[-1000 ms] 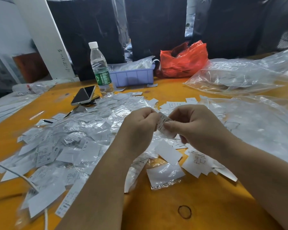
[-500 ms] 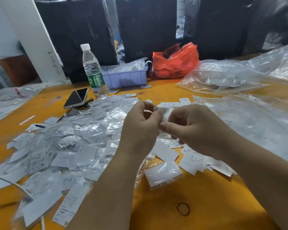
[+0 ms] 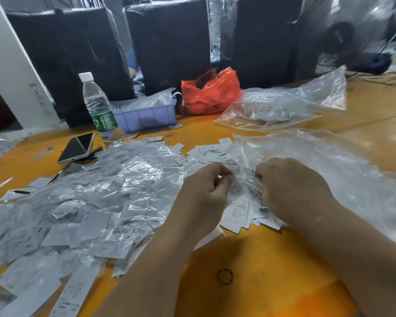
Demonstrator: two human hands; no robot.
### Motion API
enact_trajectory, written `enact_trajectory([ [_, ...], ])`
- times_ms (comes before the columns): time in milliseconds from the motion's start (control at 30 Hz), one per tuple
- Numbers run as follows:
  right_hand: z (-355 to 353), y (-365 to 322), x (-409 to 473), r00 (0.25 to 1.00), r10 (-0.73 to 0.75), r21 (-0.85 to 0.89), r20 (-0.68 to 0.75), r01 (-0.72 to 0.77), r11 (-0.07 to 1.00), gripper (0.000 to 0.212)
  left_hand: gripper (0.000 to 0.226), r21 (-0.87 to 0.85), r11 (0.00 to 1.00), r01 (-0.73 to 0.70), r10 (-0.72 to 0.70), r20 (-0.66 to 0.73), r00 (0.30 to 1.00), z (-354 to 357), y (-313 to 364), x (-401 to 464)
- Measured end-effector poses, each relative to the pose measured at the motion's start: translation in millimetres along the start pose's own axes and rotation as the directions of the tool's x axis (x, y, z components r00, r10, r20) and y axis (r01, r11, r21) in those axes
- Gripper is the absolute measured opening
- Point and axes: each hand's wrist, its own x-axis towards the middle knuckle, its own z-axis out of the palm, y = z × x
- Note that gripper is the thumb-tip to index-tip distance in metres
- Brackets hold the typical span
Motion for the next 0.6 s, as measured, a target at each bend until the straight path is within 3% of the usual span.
enact_trajectory([
  [133, 0, -9, -5, 0.992, 0.051, -0.067, 0.119, -0.043, 0.997, 0.017, 0.017, 0.019, 1.0, -0.016, 0.016, 0.008, 1.0, -2, 1, -1],
  [367, 2, -15, -4, 0.998, 0.006, -0.004, 0.068, -0.005, 1.0, 0.021, 0.019, 0.028, 0.999, -0.025, 0.023, 0.041, 0.999, -1, 0, -1],
  [500, 2, -16, -4, 0.998, 0.015, 0.031, -0.062, -0.013, 0.999, 0.03, 0.017, 0.08, 0.997, -0.004, 0.009, -0.06, 0.998, -4, -3, 3],
  [600, 1, -16, -4, 0.976, -0.05, 0.103, -0.214, 0.073, 0.992, 0.039, 0.018, 0.064, 0.997, 0.053, -0.041, -0.178, 0.983, -9, -7, 7],
])
